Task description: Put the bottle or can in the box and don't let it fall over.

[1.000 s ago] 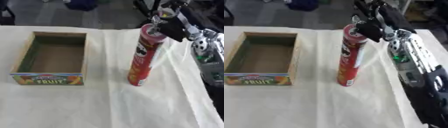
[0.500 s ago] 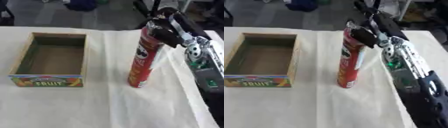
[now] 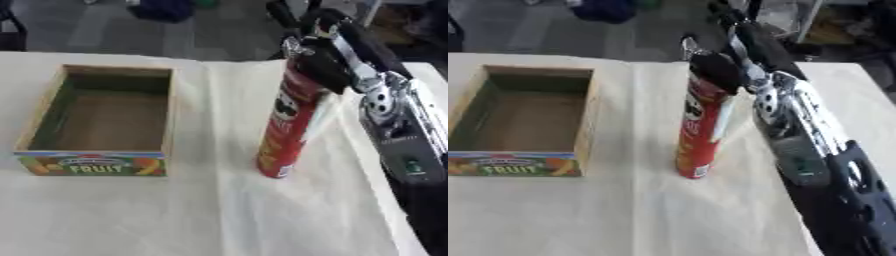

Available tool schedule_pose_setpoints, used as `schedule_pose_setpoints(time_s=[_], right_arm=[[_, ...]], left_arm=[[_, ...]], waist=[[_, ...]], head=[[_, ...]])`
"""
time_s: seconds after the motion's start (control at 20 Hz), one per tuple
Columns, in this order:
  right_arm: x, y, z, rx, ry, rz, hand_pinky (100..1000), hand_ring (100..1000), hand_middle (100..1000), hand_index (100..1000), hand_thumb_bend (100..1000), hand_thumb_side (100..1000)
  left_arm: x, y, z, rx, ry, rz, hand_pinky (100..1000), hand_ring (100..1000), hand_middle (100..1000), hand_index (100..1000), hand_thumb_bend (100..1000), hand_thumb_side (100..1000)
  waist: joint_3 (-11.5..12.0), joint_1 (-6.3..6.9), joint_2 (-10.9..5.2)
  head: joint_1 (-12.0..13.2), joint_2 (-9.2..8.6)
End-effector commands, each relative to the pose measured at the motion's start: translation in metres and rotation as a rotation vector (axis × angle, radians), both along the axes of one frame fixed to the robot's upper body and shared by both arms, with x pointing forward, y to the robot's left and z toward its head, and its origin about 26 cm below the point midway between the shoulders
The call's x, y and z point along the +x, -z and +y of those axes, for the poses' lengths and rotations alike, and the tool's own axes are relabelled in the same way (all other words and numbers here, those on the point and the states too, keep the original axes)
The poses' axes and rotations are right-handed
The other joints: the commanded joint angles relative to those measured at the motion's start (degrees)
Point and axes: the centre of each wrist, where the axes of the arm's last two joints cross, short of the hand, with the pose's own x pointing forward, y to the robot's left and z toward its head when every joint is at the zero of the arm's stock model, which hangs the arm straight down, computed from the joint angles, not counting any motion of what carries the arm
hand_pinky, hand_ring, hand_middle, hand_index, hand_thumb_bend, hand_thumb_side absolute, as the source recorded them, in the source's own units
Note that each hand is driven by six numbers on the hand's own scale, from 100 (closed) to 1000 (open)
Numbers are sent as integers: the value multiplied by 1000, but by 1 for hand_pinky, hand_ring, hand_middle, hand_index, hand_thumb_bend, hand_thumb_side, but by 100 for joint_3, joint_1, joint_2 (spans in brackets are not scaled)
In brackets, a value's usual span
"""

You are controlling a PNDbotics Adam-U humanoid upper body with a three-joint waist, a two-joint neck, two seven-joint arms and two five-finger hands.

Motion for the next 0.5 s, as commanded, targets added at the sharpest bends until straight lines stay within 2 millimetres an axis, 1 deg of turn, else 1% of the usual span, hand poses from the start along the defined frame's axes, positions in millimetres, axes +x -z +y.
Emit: schedule_pose_setpoints(time_s=[0.05, 0.5], right_arm=[[-4, -9, 3, -11, -32, -28, 794, 937, 960, 924, 100, 1000], [-4, 0, 11, -12, -54, 35, 799, 939, 961, 926, 100, 1000]], left_arm=[[-1, -9, 0, 25, 4, -28, 799, 1000, 1000, 932, 177, 739], [-1, -10, 0, 28, 4, -29, 800, 1000, 1000, 931, 175, 741]], waist=[[5, 13, -56], [36, -21, -5]], head=[[11, -42], [49, -27]])
